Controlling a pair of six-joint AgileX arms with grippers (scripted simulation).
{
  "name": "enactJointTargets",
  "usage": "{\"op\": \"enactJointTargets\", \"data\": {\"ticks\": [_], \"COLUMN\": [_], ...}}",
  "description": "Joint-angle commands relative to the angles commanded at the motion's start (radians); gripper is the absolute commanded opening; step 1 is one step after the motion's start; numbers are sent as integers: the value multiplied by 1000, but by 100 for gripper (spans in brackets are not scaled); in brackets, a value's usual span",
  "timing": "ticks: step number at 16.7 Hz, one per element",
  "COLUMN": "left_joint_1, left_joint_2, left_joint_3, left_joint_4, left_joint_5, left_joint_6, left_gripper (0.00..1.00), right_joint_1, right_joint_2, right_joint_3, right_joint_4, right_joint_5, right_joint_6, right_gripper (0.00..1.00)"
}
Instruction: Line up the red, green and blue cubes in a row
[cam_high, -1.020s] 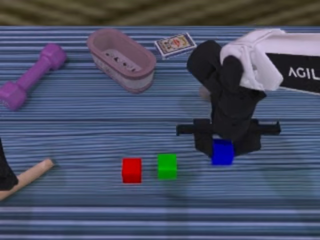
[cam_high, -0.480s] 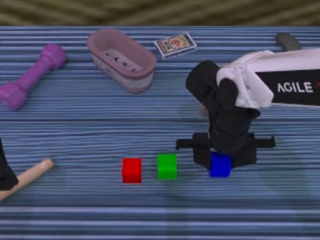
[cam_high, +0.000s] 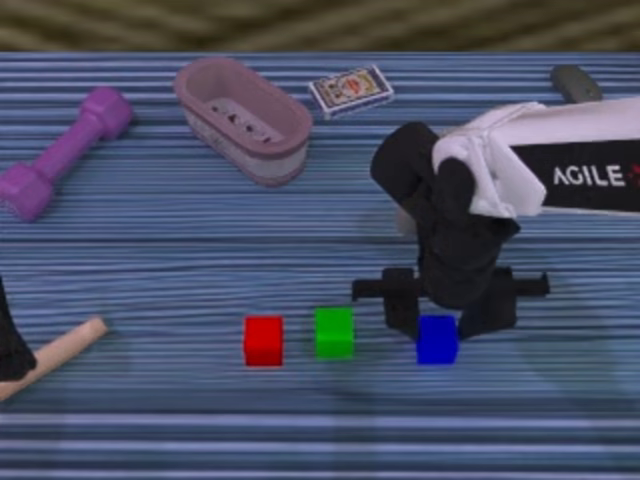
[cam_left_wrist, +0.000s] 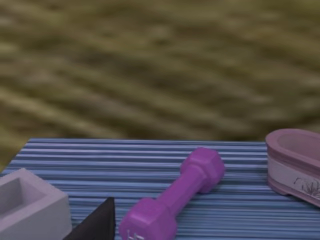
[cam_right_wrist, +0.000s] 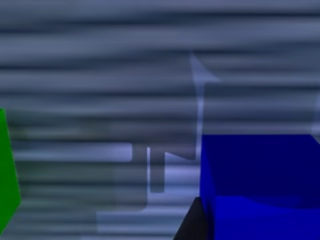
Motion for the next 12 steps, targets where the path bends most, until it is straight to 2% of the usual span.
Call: {"op": "enactJointTargets", "data": {"ticks": [4,12], "left_joint_1": [0,0], "left_joint_2": [0,0], "left_joint_3": [0,0], "left_joint_4": [0,0], "left_joint_5": [0,0], "left_joint_6": [0,0], "left_gripper": [100,100], "right_joint_1": [0,0], "right_joint_2": [0,0], "right_joint_3": [0,0], "right_joint_4": [0,0], "right_joint_5": [0,0], "right_joint_6": [0,0], "right_gripper": [98,100]}}
